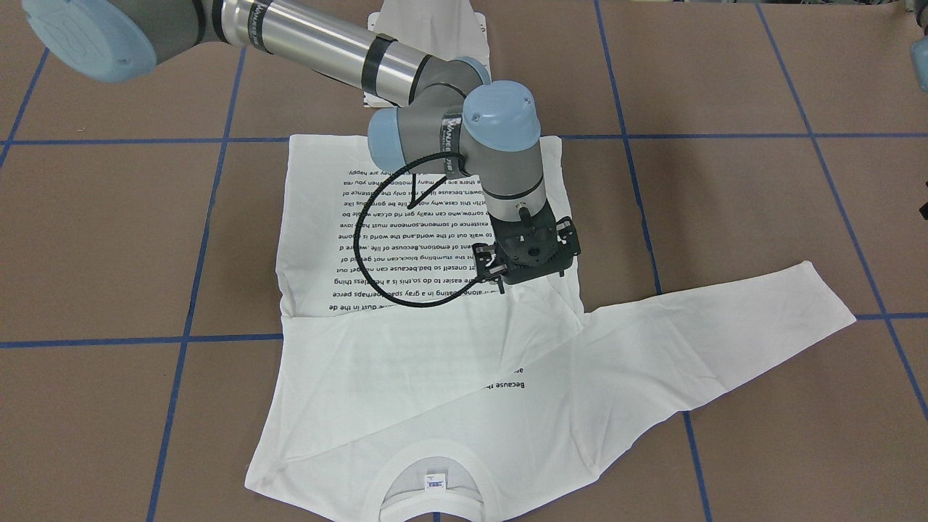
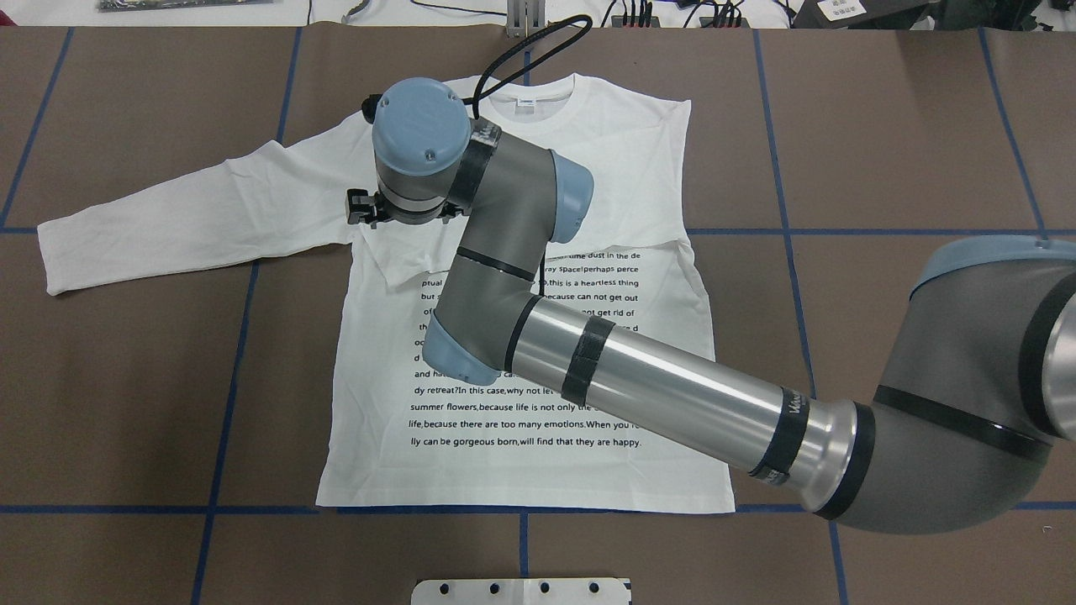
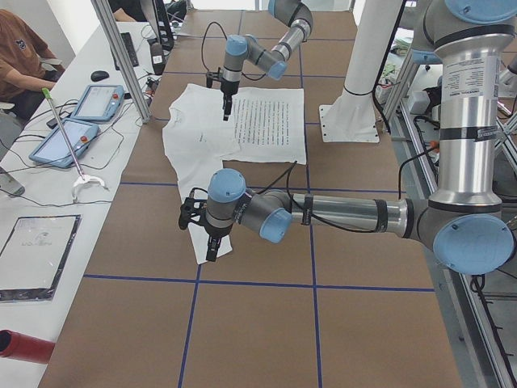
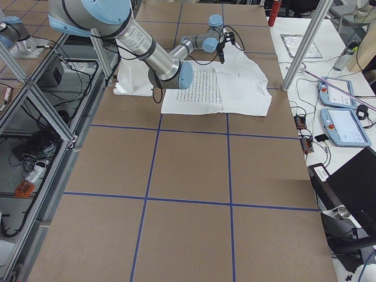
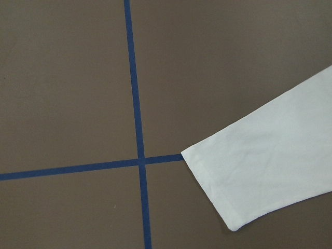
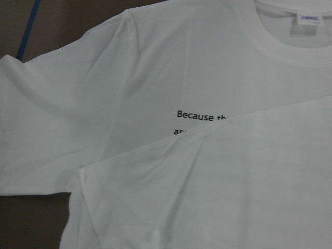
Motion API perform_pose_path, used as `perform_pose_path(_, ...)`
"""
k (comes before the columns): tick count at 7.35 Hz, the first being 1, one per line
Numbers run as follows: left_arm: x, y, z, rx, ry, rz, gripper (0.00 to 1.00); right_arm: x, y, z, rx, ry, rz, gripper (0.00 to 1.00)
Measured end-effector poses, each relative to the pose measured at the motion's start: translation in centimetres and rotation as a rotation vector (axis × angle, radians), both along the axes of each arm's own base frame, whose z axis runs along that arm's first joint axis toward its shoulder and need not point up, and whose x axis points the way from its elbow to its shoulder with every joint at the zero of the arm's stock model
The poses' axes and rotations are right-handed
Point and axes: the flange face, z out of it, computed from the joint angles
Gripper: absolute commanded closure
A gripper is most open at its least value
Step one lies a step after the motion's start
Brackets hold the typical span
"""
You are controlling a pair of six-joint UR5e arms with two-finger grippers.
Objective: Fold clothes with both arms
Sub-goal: 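Release the sleeve on the shirt and lift the right gripper away, then grasp the cuff of the other sleeve with the left gripper while the right arm withdraws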
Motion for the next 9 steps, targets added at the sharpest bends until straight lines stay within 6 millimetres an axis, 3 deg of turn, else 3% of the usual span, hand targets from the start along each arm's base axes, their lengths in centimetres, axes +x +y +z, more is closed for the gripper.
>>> perform_pose_path(1,1.3,0.4,1.1,0.007,0.011,-0.044,0.01,5.9,-0.5,2.1,-0.011,0.058,-0.021,0.00)
perform_pose_path(2,2.7,1.0,2.6,0.008,0.037,-0.093,0.01,12.0,-0.9,5.5,-0.005,0.117,-0.047,0.00)
perform_pose_path(5,9.7,1.8,3.9,-0.085,0.106,-0.244,0.01,28.7,-3.4,18.0,-0.060,0.207,-0.098,0.00)
perform_pose_path(6,11.9,1.9,3.7,-0.105,0.110,-0.264,0.01,32.8,-3.9,21.9,-0.080,0.214,-0.116,0.00)
perform_pose_path(7,13.0,1.8,4.2,-0.109,0.093,-0.284,0.01,35.8,-3.8,25.1,-0.101,0.210,-0.137,0.00)
perform_pose_path(9,14.1,0.4,6.0,-0.096,0.035,-0.318,0.01,39.3,-2.8,29.2,-0.122,0.208,-0.162,0.00)
